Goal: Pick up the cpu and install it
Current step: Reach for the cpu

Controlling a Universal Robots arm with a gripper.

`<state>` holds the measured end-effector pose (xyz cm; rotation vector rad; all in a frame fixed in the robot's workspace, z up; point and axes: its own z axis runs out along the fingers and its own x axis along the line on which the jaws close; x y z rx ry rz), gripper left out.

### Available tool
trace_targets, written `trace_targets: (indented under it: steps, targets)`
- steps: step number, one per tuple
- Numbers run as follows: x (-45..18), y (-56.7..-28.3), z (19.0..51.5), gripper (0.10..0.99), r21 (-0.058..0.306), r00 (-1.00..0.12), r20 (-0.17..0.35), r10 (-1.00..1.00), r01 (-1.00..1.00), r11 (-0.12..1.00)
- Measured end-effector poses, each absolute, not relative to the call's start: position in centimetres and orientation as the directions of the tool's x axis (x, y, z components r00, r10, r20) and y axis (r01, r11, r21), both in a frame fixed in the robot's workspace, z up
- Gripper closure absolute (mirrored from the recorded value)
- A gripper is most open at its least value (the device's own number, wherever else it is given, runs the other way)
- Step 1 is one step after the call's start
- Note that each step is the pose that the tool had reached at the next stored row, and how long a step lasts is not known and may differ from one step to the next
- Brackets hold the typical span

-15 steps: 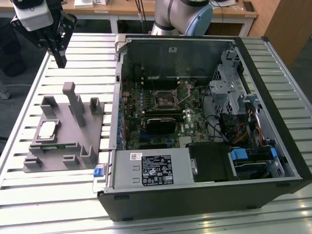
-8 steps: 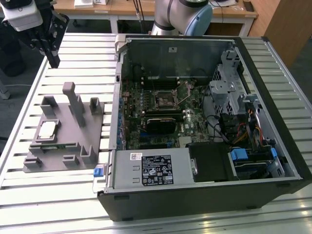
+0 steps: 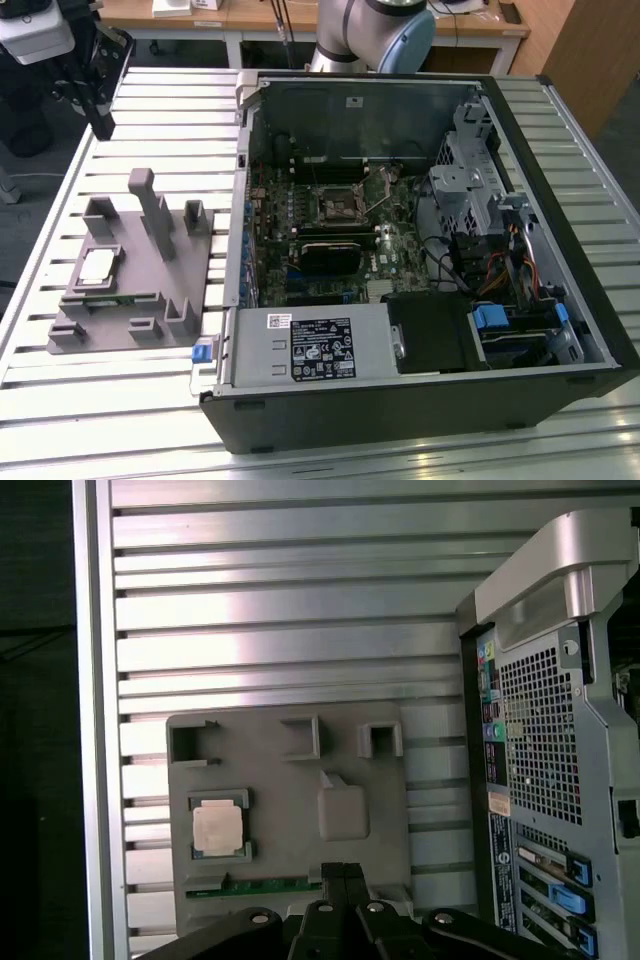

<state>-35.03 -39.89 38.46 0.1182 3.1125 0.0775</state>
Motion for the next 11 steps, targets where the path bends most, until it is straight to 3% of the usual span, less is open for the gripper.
trace_targets:
  steps: [11]
  targets:
    - [-36.4, -39.9, 38.4, 0.98, 0.051, -0.997, -0.024, 0.076, 0.075, 0.996]
